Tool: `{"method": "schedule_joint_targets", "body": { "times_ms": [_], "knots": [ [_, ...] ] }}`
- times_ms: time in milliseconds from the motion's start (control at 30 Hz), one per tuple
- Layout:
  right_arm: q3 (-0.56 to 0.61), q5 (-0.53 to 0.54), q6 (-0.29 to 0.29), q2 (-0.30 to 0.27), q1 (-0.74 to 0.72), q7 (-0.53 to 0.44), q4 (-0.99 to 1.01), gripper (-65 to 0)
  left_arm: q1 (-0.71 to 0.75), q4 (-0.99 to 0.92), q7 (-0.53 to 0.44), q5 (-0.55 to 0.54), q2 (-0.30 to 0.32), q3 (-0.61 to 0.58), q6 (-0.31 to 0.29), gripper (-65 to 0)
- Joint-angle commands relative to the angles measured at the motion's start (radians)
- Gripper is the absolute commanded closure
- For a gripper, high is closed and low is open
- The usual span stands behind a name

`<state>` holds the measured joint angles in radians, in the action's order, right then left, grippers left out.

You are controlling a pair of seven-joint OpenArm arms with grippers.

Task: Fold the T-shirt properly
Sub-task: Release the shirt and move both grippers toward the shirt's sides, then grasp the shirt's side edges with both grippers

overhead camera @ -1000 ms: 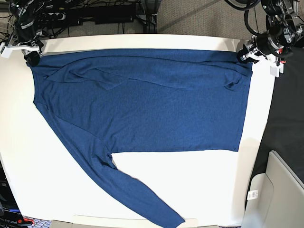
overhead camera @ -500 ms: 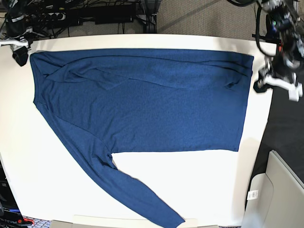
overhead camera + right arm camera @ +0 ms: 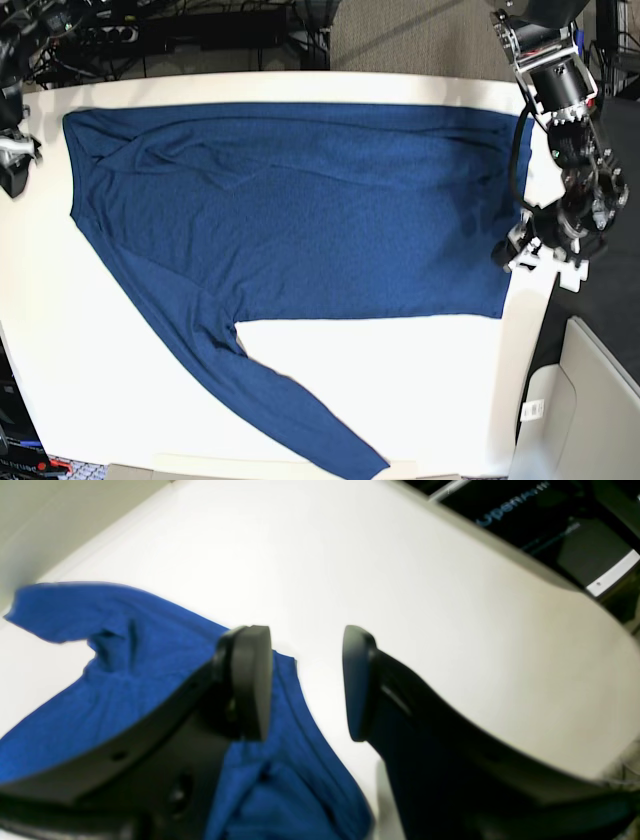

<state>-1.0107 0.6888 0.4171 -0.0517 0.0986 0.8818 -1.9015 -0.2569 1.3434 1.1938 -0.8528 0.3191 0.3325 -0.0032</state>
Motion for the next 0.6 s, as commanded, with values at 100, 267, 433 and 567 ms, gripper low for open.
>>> {"method": "schedule_joint_targets", "body": {
  "times_ms": [100,267,433,567],
  "knots": [
    [0.083,-0.056,0.061,-0.032,-0.109,-0.029,0.087,-24.1,-0.066,-0.058,-0.108,-0.016,0.031,-0.054,-0.002,-17.2],
    [0.137,-0.113,0.111,-0.050,-0.228,-0.029,0.236,-24.1,-0.091,-0.123,-0.259,-0.015,0.064,-0.151,-0.002,-24.1],
    [0.220,-0.171,0.113,-0.087,-0.357,-0.029,0.366,-24.1,-0.094,-0.172,-0.420,0.020,0.064,-0.198,-0.002,-29.1],
    [0.263,-0.197,0.113,-0.103,-0.434,-0.029,0.446,-24.1,-0.135,-0.247,-0.484,0.070,0.062,-0.252,-0.002,-29.1]
  ]
}}
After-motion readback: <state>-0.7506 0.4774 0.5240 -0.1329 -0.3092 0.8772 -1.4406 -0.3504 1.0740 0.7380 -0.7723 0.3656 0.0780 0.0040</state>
